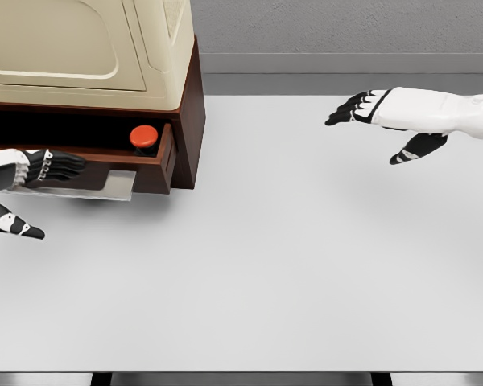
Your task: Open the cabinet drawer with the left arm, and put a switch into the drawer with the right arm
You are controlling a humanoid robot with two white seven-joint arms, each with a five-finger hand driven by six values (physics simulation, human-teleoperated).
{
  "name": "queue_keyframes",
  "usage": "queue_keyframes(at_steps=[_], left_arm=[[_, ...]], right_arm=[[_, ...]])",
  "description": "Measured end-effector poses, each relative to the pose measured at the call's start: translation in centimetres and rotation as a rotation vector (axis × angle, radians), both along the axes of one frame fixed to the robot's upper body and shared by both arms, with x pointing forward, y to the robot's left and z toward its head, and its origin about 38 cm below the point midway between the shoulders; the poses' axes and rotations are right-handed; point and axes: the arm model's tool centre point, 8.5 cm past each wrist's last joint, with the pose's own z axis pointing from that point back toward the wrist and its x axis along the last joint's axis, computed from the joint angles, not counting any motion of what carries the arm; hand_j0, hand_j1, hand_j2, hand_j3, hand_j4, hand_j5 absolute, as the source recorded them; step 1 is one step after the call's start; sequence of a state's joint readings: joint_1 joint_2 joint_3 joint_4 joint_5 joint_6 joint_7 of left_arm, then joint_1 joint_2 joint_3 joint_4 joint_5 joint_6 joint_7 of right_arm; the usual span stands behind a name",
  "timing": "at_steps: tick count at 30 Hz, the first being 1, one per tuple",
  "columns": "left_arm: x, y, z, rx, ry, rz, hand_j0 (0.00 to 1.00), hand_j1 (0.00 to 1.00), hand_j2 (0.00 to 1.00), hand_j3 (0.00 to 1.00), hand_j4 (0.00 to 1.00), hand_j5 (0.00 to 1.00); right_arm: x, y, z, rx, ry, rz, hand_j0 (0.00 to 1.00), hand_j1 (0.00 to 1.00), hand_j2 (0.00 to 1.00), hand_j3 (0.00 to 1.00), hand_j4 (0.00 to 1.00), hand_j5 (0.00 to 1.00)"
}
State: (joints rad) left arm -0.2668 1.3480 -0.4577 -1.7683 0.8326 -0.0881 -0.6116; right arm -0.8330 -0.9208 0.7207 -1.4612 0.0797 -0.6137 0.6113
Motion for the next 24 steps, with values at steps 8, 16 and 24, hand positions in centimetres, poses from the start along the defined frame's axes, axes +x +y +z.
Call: queue_keyframes(at_steps=[8, 16, 24], left_arm=[[0.2, 0.0, 0.5, 0.009, -0.016, -0.001, 0.95, 0.95, 0.95, 0.95, 0.95, 0.95], [0.6, 0.2, 2.2, 0.007, -0.054, 0.004, 0.95, 0.95, 0.95, 0.95, 0.95, 0.95], [1.1, 0.1, 4.5, -0.027, -0.093, 0.006, 0.96, 0.96, 0.96, 0.96, 0.96, 0.96]], right_arm=[[0.0, 0.1, -0.1, 0.001, 0.003, 0.001, 1.00, 1.00, 1.00, 1.00, 1.00, 1.00], [0.1, 0.0, -0.2, 0.000, 0.005, -0.001, 1.00, 1.00, 1.00, 1.00, 1.00, 1.00], [0.0, 0.0, -0.3, 0.000, 0.007, 0.000, 1.00, 1.00, 1.00, 1.00, 1.00, 1.00]])
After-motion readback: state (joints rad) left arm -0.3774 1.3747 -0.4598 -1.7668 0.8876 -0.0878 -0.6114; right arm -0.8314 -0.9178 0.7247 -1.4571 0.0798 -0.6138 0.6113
